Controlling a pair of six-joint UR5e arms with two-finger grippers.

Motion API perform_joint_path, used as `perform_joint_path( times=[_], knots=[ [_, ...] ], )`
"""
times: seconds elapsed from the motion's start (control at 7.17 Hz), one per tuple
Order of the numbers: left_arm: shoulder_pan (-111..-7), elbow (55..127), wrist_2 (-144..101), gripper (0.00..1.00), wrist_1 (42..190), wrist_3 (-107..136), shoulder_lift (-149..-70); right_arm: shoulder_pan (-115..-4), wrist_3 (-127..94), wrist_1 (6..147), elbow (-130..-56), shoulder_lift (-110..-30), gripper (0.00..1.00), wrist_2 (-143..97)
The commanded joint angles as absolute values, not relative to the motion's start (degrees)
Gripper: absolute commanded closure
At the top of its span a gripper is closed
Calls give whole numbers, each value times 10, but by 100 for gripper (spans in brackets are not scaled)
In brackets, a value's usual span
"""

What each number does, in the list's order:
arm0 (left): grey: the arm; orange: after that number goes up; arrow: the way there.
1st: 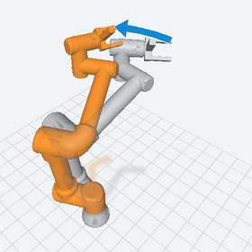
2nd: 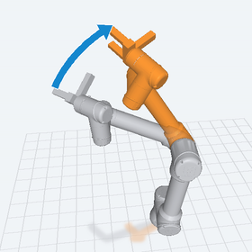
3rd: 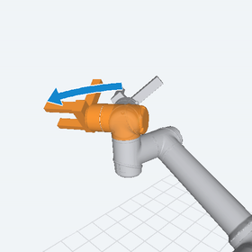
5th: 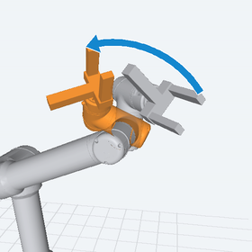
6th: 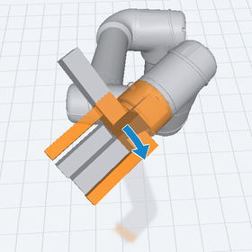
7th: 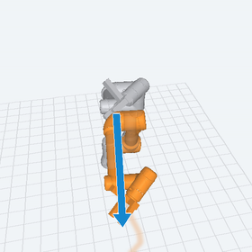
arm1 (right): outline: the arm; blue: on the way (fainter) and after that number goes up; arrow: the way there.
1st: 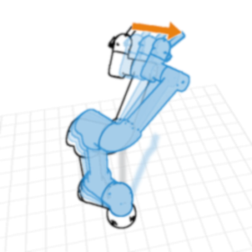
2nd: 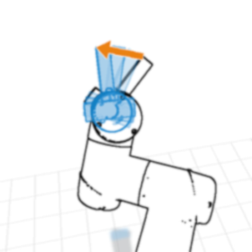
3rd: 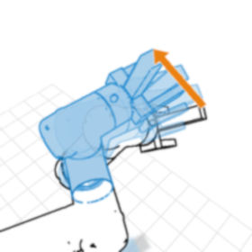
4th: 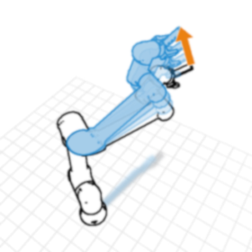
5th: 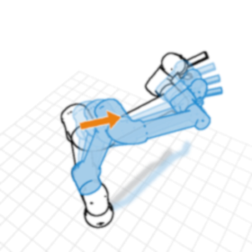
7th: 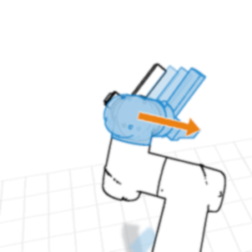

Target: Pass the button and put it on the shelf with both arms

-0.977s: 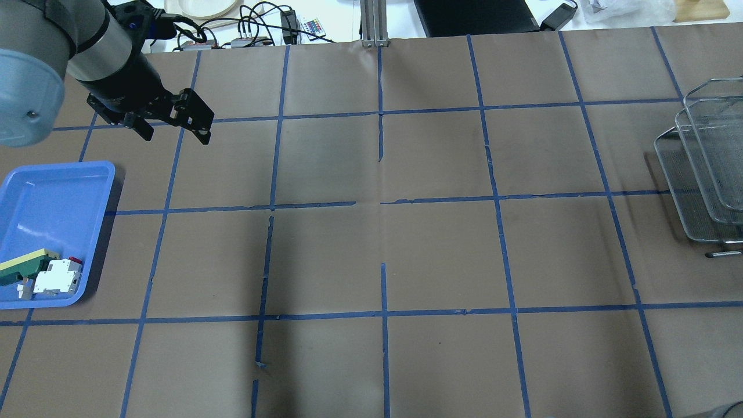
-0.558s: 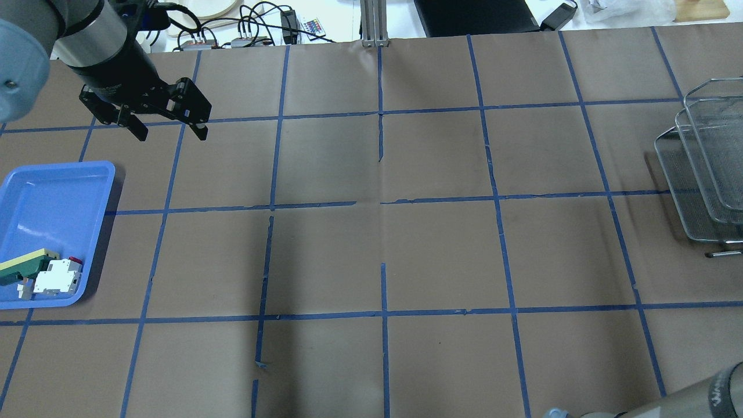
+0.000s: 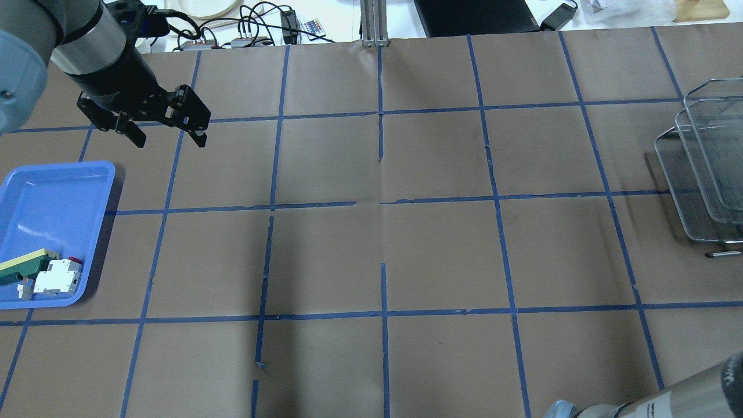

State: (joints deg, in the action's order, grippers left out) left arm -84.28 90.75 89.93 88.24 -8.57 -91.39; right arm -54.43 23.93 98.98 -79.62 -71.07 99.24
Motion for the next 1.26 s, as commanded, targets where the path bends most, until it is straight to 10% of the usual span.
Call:
perform_joint_path(
  times=[0.0, 0.56, 0.84, 1.12],
  knots=[
    [-843, 914, 899, 0, 880, -80, -911, -540, 237, 993, -802, -707, 87, 995],
    [-843, 909, 898, 0, 878, -43, -923, -538, 236, 1019, -804, -698, 45, 997],
    [-843, 909, 899, 0, 877, -42, -923, -533, 237, 1019, -804, -697, 6, 1002],
    [-843, 911, 899, 0, 869, -30, -924, -531, 237, 1010, -802, -711, 1, 1003]
  ],
)
